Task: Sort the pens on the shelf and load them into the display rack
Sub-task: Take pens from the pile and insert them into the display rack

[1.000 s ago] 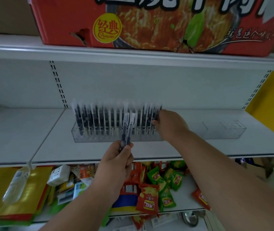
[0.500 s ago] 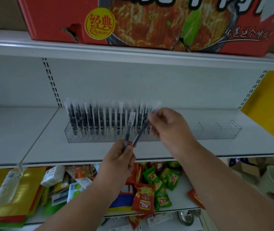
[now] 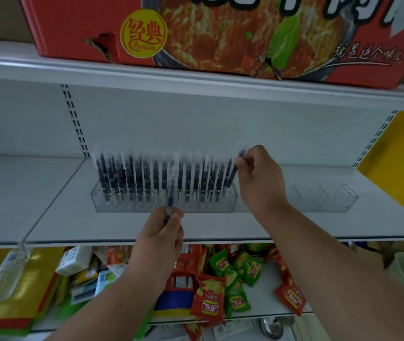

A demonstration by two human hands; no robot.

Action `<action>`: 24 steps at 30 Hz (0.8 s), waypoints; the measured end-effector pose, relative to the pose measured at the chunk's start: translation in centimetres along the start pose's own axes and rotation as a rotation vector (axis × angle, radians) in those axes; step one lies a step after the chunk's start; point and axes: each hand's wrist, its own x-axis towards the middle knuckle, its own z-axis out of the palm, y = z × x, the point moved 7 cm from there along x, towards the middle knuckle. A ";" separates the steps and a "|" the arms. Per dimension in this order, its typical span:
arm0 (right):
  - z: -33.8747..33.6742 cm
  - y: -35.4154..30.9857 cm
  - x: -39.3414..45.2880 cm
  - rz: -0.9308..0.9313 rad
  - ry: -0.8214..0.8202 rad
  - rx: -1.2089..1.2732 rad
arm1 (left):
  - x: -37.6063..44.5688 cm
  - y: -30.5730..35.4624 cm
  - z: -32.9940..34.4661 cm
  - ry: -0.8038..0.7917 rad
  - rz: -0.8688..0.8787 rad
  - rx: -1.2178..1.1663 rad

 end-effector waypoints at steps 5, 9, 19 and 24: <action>3.2 1.8 -0.4 0.028 -0.152 -0.133 | 0.1 0.3 0.0 0.002 0.001 -0.017; 3.4 2.4 -0.4 0.084 -0.143 -0.134 | 0.3 0.6 0.0 0.001 0.001 -0.029; 3.9 -3.0 -3.2 0.025 -0.309 0.147 | 0.8 1.5 0.3 -0.047 0.109 0.112; 6.7 -6.4 -4.2 0.114 -0.468 0.363 | 0.8 1.8 -1.5 -0.131 0.206 0.370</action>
